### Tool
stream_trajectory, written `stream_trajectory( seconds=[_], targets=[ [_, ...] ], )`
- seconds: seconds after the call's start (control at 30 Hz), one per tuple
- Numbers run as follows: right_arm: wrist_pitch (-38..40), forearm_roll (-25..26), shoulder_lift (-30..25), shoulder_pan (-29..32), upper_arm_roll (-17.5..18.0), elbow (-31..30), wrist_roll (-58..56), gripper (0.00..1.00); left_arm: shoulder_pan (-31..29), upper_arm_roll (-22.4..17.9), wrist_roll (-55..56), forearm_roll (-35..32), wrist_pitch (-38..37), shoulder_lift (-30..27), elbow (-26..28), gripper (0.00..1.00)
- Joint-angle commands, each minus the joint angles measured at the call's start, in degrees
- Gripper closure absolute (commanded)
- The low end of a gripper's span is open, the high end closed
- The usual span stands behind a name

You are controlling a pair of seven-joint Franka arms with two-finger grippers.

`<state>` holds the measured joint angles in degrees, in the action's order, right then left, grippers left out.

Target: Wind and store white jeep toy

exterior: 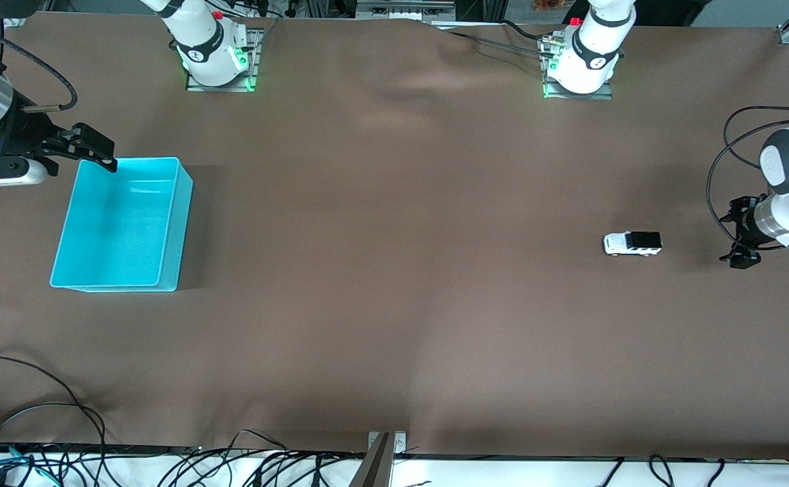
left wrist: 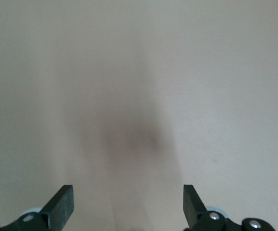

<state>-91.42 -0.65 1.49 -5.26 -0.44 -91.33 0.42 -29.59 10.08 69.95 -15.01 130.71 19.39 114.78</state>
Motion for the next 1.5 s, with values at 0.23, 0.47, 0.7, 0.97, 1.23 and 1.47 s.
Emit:
stream_trajectory(
  seconds=[0.23,0.47,0.7,0.97,1.23,1.47],
  targets=[
    [1.2,-0.8,-0.3,0.2,0.1,1.0,0.3,0.0,-0.1,4.9,-15.6,1.3,-10.5,-5.7,-8.9,0.0],
    [1.2,-0.8,-0.3,0.2,0.1,1.0,0.2,0.0,0.2,7.1,-32.9,1.2,-16.9,-5.4,-16.8,0.0],
    [1.2,-0.8,-0.3,0.2,0.0,1.0,0.2,0.0,0.4,8.0,-47.6,2.1,-22.1,-5.4,-22.2,0.0],
    [1.2,-0.7,-0.3,0.2,-0.1,1.0,0.2,0.0,1.4,8.9,-61.6,6.0,-30.6,-5.2,-29.8,0.0],
    [1.2,-0.7,-0.2,0.2,0.0,1.0,0.2,0.0,3.4,12.4,-63.2,5.9,-33.9,-4.9,-32.7,0.0],
    [1.2,-0.7,-0.2,0.2,-0.1,1.0,0.2,0.0,7.5,13.2,-62.9,4.5,-33.9,-5.1,-32.7,0.0]
  ],
)
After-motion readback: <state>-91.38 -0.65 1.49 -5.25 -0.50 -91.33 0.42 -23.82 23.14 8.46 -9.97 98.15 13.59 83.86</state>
